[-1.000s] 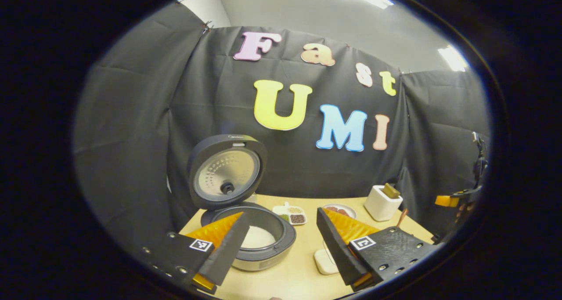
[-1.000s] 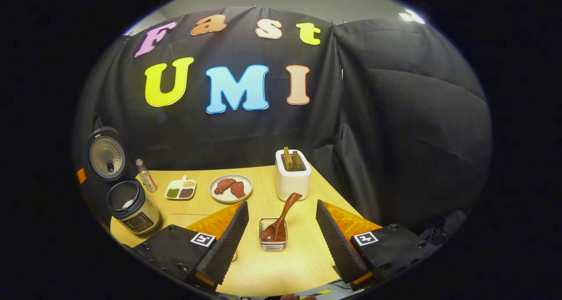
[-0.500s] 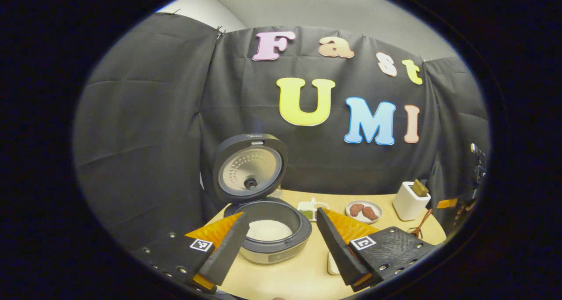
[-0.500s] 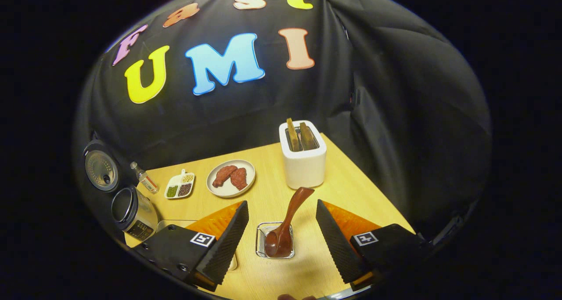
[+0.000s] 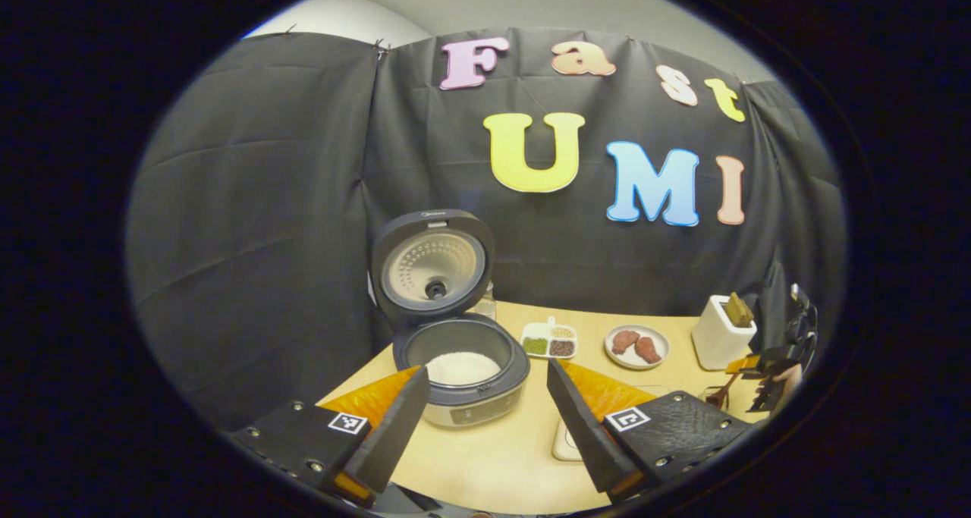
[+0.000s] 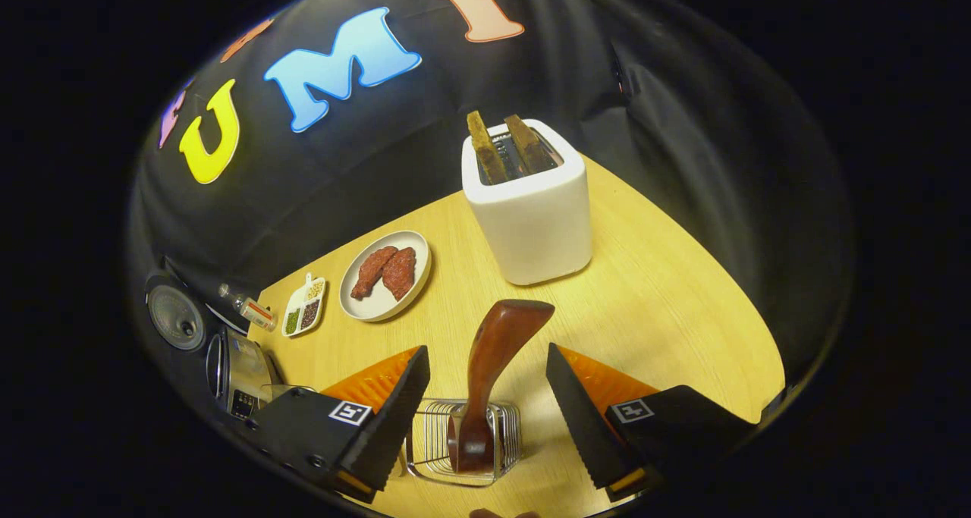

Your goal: Close the left gripper, press the button to open the rice cooker; take a wooden spoon from the chopstick holder with the right hand, scoop a spoonful of rice and pour it into the rice cooker, then put the wooden spoon back into the chopstick holder.

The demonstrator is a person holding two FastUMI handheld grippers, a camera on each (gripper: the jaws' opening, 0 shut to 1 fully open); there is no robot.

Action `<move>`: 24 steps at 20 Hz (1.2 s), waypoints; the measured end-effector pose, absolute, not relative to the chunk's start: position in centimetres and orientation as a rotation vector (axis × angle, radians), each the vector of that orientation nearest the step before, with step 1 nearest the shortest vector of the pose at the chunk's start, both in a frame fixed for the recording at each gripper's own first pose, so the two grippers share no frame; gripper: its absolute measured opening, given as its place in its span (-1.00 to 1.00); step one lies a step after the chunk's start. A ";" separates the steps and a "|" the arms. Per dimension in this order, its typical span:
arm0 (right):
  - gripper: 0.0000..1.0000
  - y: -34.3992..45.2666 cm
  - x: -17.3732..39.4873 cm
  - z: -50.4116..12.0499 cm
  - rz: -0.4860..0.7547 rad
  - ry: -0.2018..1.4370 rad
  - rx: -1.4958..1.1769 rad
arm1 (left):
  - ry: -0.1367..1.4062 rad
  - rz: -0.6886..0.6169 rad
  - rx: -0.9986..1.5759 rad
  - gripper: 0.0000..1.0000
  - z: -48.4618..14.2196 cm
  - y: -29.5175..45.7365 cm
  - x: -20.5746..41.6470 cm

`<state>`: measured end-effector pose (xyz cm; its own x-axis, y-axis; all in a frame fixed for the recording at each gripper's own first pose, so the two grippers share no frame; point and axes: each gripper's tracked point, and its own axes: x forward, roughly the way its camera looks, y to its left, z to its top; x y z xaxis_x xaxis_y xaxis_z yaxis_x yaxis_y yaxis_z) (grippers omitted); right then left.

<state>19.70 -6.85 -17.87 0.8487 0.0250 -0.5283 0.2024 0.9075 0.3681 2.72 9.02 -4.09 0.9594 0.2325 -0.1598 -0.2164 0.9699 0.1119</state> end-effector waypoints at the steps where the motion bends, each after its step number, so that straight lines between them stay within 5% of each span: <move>1: 0.96 -6.9 20.4 -18.0 -0.087 0.552 0.441 | 0.181 0.245 0.097 0.94 -4.4 9.1 2.4; 4: 0.94 -6.1 21.6 -18.9 -0.045 0.586 0.487 | 0.194 0.288 0.094 0.95 -5.2 8.8 1.2; 5: 0.67 -5.9 21.7 -19.0 -0.030 0.601 0.501 | 0.200 0.301 0.084 0.94 -5.4 8.8 0.8; 6: 0.73 -5.7 21.8 -19.2 -0.030 0.613 0.510 | 0.206 0.315 0.075 0.95 -5.6 8.8 0.4; 9: -0.54 -5.7 21.5 -19.3 -0.061 0.652 0.553 | 0.205 0.338 0.042 0.95 -6.3 9.0 -0.2; 10: -0.40 -5.4 22.1 -20.0 -0.064 0.653 0.575 | 0.210 0.341 0.035 0.96 -6.6 9.0 -0.3; 16: -0.77 -5.2 19.2 -14.6 -0.033 0.493 0.548 | 0.232 0.293 0.024 0.99 -8.0 8.7 1.0; 24: -0.71 -5.5 13.6 -9.4 -0.151 0.347 0.470 | 0.232 0.137 0.029 0.99 -8.0 11.0 4.4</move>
<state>13.56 -5.53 -9.39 0.9306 -0.0625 -0.3606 0.2207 0.8817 0.4169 4.36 11.01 -7.95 0.9640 0.1386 -0.2270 -0.1320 0.9903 0.0441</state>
